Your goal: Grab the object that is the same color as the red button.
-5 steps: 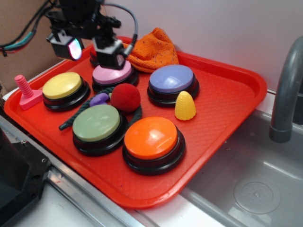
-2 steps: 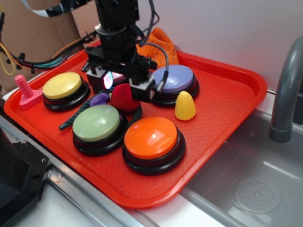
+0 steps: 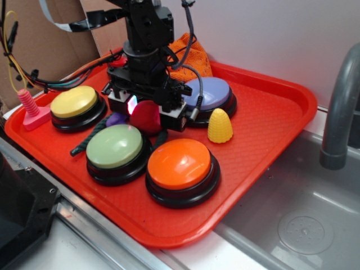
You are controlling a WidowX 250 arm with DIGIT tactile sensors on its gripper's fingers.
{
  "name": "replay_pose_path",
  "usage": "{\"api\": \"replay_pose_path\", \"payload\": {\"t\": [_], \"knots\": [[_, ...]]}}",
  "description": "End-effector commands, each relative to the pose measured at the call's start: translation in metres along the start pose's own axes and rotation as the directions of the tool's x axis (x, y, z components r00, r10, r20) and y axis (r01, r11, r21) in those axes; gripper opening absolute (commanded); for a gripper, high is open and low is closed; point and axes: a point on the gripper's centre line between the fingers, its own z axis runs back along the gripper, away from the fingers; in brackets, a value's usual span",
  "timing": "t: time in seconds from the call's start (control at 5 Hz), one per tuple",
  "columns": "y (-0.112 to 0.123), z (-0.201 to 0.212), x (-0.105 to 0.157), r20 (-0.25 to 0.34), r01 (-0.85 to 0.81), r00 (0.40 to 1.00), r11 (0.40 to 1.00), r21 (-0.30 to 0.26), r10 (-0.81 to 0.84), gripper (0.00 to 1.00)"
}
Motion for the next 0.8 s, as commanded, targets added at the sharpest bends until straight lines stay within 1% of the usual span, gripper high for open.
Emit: {"api": "replay_pose_path", "payload": {"t": [0.0, 0.2, 0.4, 0.6], "knots": [[0.005, 0.006, 0.003, 0.038, -0.001, 0.999, 1.000, 0.003, 0.001, 0.00], [0.008, 0.014, 0.002, 0.058, -0.001, 0.998, 1.000, -0.002, 0.001, 0.00], [0.014, 0.030, 0.005, 0.073, 0.048, 0.996, 0.999, -0.022, -0.047, 0.00], [0.018, 0.063, 0.007, 0.062, 0.137, 0.989, 0.985, -0.101, -0.132, 0.00]]}}
